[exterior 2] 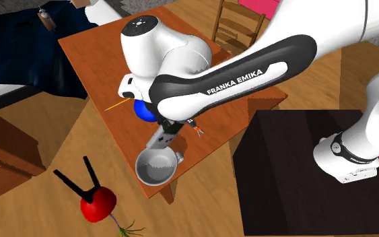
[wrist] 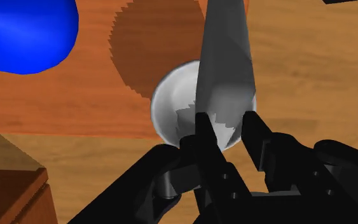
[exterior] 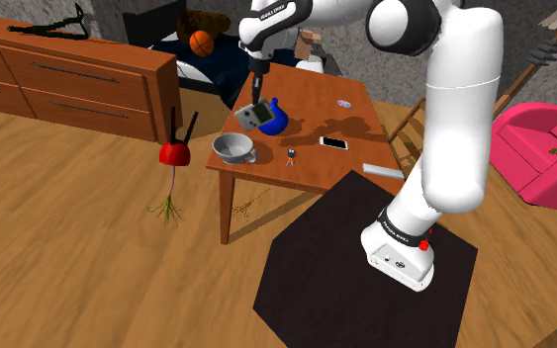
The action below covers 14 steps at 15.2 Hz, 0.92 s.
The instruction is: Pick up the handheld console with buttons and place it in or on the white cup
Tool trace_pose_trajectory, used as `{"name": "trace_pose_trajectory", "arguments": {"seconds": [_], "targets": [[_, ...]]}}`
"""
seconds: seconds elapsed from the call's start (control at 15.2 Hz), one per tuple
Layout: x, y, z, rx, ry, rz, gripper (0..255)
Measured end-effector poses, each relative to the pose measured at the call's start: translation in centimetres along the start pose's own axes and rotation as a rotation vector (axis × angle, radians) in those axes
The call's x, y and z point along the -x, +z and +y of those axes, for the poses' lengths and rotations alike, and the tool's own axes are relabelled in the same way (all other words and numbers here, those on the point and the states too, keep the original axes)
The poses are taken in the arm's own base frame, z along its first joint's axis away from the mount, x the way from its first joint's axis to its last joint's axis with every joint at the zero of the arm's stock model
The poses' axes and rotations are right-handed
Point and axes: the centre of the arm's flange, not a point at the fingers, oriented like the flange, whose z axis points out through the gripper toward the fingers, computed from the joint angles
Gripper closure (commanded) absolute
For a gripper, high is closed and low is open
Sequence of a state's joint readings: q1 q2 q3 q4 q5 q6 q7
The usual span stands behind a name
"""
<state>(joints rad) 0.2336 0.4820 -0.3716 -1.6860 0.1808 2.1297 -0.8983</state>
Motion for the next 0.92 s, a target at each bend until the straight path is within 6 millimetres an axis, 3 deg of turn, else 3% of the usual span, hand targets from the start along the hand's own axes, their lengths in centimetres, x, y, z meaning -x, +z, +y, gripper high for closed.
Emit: {"name": "trace_pose_trajectory", "arguments": {"seconds": [0.59, 0.92], "targets": [[-10.7, -1.2, -4.3, 0.000, 0.000, 0.001, 255], [-11.4, 1.0, -4.4, 0.000, 0.001, -0.001, 255]]}}
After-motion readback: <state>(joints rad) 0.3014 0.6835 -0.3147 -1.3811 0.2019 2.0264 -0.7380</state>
